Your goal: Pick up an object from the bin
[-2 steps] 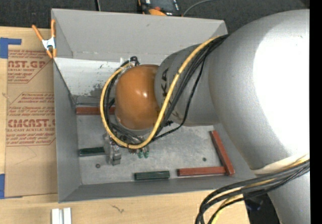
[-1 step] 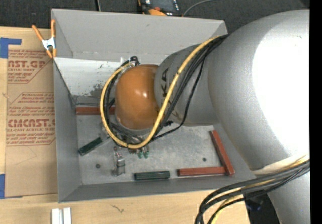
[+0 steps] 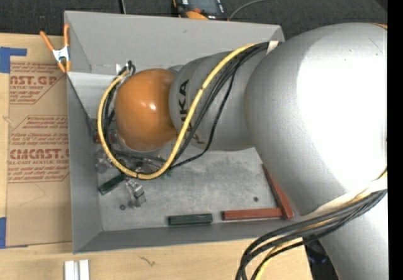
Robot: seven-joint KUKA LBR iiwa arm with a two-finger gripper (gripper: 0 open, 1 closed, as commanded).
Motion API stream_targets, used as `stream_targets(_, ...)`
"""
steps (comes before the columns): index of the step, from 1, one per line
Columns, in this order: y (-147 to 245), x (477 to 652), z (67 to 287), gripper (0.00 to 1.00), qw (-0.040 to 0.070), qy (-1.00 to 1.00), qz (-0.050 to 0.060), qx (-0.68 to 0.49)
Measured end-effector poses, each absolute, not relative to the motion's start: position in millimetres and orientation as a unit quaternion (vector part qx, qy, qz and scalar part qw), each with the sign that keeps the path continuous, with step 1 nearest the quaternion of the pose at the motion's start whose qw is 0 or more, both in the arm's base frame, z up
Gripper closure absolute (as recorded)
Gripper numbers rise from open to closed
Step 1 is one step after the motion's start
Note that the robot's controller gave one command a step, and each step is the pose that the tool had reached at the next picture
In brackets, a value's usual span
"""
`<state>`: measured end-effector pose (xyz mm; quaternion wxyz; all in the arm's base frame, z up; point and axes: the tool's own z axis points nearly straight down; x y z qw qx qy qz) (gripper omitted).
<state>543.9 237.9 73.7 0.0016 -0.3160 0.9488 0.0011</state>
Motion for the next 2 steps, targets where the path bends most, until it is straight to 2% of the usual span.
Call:
stream_targets(1, 233.7, 570.2, 70.0, 0.0, 0.002, 0.956, 0.001, -0.294)
stream_targets(2, 233.3, 569.9, 70.3, 1.0, 0.001, 0.956, 0.001, -0.294)
